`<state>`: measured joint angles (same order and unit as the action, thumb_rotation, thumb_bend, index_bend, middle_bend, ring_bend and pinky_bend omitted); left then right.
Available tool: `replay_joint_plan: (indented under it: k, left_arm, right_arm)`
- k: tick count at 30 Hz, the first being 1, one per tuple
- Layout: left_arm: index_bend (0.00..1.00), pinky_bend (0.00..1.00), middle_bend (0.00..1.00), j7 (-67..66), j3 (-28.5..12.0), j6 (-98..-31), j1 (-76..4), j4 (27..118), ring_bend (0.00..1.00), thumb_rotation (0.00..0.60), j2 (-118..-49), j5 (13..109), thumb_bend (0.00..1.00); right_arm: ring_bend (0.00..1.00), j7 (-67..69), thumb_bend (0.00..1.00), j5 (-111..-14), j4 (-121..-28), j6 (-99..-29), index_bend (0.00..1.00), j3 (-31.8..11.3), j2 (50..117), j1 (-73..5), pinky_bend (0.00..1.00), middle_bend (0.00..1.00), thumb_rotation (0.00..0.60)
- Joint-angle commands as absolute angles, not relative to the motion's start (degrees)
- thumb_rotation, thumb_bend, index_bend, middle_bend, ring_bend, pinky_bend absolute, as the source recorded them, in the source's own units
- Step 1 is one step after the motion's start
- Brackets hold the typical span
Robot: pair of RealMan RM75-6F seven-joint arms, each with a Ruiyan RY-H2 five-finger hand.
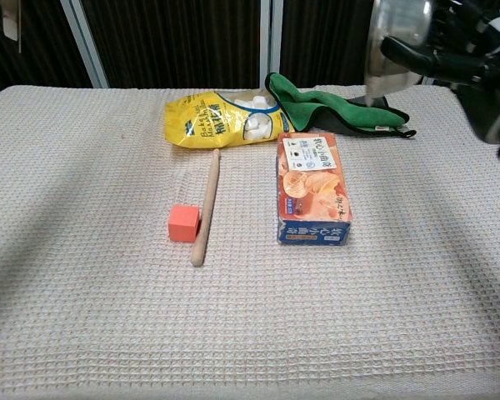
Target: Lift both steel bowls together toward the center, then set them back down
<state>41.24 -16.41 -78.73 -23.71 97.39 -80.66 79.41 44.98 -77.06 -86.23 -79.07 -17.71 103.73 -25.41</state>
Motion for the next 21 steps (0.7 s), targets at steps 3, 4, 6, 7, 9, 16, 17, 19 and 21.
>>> replay_joint_plan:
  k: [3, 4, 6, 7, 9, 16, 17, 19, 21]
  left_arm:
    - [0.44, 0.54, 0.40, 39.4, -16.9, -77.9, -25.6, 100.6, 0.35, 0.600, -82.6, 81.1, 0.16]
    - [0.44, 0.54, 0.40, 38.8, -16.8, -77.6, -26.0, 101.0, 0.35, 0.600, -83.0, 81.5, 0.16]
    - [0.44, 0.54, 0.40, 38.3, -16.6, -77.2, -26.6, 101.6, 0.35, 0.600, -83.4, 82.1, 0.16]
    - [0.44, 0.54, 0.40, 37.9, -16.5, -76.7, -27.1, 101.8, 0.35, 0.600, -83.7, 82.4, 0.16]
    - [0.44, 0.54, 0.40, 37.4, -16.4, -76.2, -27.7, 102.0, 0.35, 0.600, -84.2, 82.6, 0.16]
    - [0.46, 0.54, 0.42, 35.9, -15.9, -73.2, -30.2, 99.8, 0.36, 0.600, -86.0, 82.9, 0.16]
    - [0.46, 0.54, 0.42, 35.8, -15.9, -72.8, -30.6, 99.5, 0.36, 0.600, -86.2, 83.0, 0.16]
    - [0.46, 0.54, 0.42, 36.2, -16.1, -72.3, -31.2, 99.4, 0.36, 0.600, -86.8, 83.0, 0.16]
    - [0.46, 0.54, 0.42, 36.0, -16.2, -72.3, -31.7, 99.4, 0.36, 0.600, -87.3, 83.4, 0.16]
  right_arm:
    - [0.34, 52.4, 0.20, -76.7, -83.7, -71.7, 0.50, -22.0, 109.3, -31.3, 0.46, 0.38, 0.600]
    - [0.34, 53.7, 0.20, -76.4, -84.0, -70.5, 0.50, -22.3, 109.7, -32.0, 0.46, 0.38, 0.600]
    - [0.34, 56.2, 0.20, -75.5, -85.3, -68.0, 0.50, -22.9, 109.6, -32.9, 0.46, 0.38, 0.600]
    - [0.34, 57.6, 0.21, -75.0, -86.0, -66.3, 0.50, -23.3, 109.3, -33.4, 0.46, 0.38, 0.600]
    - [0.34, 58.8, 0.21, -74.7, -86.5, -64.5, 0.49, -23.8, 109.1, -34.3, 0.46, 0.38, 0.600]
    - [0.34, 62.6, 0.21, -75.1, -87.7, -59.3, 0.49, -25.2, 109.7, -38.1, 0.46, 0.38, 0.600]
    - [0.34, 63.1, 0.21, -75.1, -87.9, -58.6, 0.49, -25.6, 109.8, -38.6, 0.47, 0.38, 0.600]
    - [0.34, 64.8, 0.21, -75.5, -88.2, -56.8, 0.49, -26.2, 109.8, -40.0, 0.47, 0.38, 0.600]
    - [0.34, 66.0, 0.21, -76.0, -88.3, -55.5, 0.49, -26.5, 109.6, -41.1, 0.47, 0.38, 0.600]
